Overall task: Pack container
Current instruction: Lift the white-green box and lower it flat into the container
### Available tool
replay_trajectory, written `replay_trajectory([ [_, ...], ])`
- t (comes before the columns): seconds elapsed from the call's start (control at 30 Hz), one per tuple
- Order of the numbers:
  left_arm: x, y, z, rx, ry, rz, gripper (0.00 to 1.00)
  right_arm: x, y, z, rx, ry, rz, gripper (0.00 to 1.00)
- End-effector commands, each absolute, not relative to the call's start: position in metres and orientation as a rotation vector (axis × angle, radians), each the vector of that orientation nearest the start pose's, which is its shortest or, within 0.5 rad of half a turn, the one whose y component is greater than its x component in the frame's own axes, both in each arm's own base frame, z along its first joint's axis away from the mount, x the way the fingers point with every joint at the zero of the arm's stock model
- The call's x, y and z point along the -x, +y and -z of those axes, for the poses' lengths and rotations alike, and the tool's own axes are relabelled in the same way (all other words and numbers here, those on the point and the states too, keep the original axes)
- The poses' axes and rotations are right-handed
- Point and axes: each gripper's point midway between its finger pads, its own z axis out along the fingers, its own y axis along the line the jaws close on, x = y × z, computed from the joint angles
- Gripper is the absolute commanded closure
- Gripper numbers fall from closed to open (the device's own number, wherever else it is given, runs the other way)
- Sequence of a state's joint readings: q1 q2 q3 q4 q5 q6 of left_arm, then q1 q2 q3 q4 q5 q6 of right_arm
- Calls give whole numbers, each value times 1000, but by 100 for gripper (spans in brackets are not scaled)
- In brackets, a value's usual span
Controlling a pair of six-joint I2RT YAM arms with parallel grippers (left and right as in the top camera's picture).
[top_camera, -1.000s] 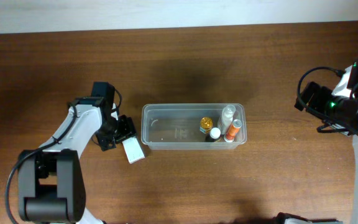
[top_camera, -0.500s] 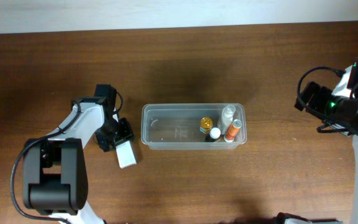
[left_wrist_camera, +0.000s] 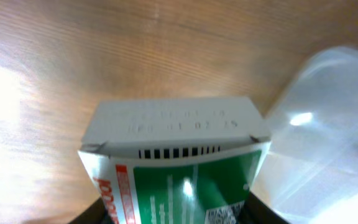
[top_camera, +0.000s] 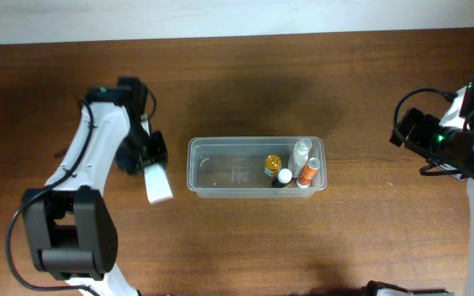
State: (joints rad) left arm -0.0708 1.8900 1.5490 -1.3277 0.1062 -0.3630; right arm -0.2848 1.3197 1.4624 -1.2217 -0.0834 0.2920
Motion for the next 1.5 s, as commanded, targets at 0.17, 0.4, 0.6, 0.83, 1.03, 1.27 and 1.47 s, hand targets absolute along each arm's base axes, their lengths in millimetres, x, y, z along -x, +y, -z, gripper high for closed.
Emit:
replay_trajectory([
  [0.17,-381,-83,-210,14,2891,187,55,-297,-74,-250,-735,2533,-105,2],
  [0.4,-397,-169,-214,-443,2715,223,55,-297,-74,-250,-735,2533,-105,2],
  [0.6,-392,-213,-190,-865,2631,148,56,-297,-74,-250,-735,2533,-105,2],
  [0.83,-389,-221,-148,-1278,2575,80,60,-297,-74,-250,-735,2533,-105,2],
  [1.03,-384,-226,-129,-1499,2512,110,64,-297,-74,-250,-735,2533,-105,2],
  [1.27,-376,-225,-123,-1735,2389,116,44,-297,-74,-250,-735,2533,-105,2],
  [1.47,-365,-229,-107,-1846,2345,146,41,-297,-74,-250,-735,2533,-105,2],
])
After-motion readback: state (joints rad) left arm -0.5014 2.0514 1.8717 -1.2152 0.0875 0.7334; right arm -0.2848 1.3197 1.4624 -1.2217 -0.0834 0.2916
